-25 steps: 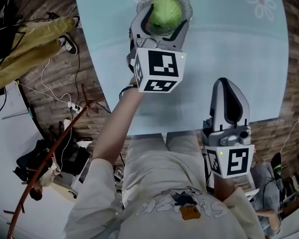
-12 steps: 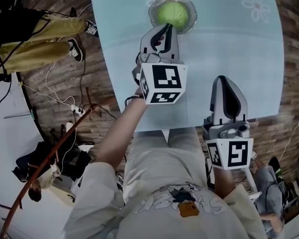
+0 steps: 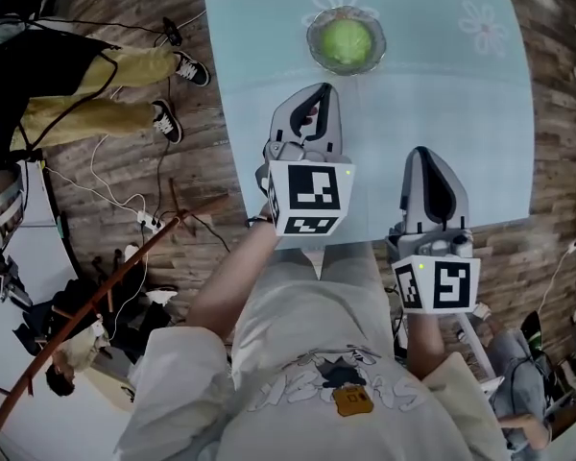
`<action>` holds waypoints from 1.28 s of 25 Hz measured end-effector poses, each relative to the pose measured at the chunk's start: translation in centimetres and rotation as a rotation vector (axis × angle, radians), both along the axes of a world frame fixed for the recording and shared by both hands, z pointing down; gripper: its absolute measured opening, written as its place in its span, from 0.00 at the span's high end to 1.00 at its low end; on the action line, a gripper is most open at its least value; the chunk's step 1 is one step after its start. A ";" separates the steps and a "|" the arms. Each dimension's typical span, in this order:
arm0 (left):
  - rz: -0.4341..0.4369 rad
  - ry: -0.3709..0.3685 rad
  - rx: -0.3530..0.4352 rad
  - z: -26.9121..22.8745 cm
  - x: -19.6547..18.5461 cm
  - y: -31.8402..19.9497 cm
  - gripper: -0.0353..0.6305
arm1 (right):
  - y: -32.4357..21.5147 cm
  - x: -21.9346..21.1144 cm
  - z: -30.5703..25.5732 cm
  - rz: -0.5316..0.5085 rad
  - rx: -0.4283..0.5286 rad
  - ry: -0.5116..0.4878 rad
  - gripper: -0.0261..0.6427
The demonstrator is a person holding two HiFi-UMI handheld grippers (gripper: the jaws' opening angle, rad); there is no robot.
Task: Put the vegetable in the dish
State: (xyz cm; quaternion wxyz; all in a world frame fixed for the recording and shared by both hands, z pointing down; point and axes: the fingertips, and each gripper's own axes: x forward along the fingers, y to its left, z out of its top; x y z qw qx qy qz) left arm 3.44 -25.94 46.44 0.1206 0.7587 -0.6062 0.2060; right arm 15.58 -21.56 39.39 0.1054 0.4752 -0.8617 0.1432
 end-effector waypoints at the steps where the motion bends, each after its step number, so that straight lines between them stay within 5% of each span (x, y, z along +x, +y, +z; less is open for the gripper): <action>1: 0.000 0.005 0.004 -0.5 -0.2 0.3 0.94 | 0.0 -0.3 -0.2 0.000 -0.001 0.009 0.93; 32: 0.085 0.085 0.127 -14.5 -6.4 18.7 0.94 | 13.1 -5.9 -9.8 0.057 0.125 0.099 0.93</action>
